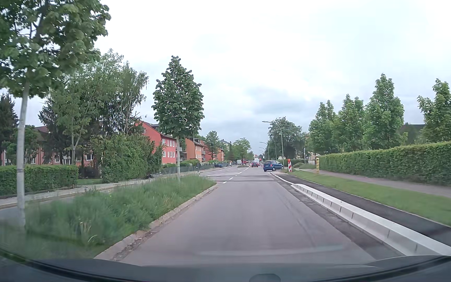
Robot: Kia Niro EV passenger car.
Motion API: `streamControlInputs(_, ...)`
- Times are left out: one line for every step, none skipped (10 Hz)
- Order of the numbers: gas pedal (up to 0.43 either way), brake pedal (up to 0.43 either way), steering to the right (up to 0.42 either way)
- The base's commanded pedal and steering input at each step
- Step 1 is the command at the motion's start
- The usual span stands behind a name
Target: Follow the waypoints while adhering to traffic rules and regulations
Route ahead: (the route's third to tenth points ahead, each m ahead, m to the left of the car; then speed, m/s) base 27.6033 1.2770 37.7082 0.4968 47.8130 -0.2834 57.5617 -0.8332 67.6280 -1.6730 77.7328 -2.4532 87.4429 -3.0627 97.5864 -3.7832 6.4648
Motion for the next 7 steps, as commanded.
streamControlInputs(0.130,0.000,0.013)
streamControlInputs(0.130,0.000,0.009)
streamControlInputs(0.130,0.000,0.004)
streamControlInputs(0.138,0.000,0.004)
streamControlInputs(0.138,0.000,0.006)
streamControlInputs(0.138,0.000,0.005)
streamControlInputs(0.138,0.000,0.002)
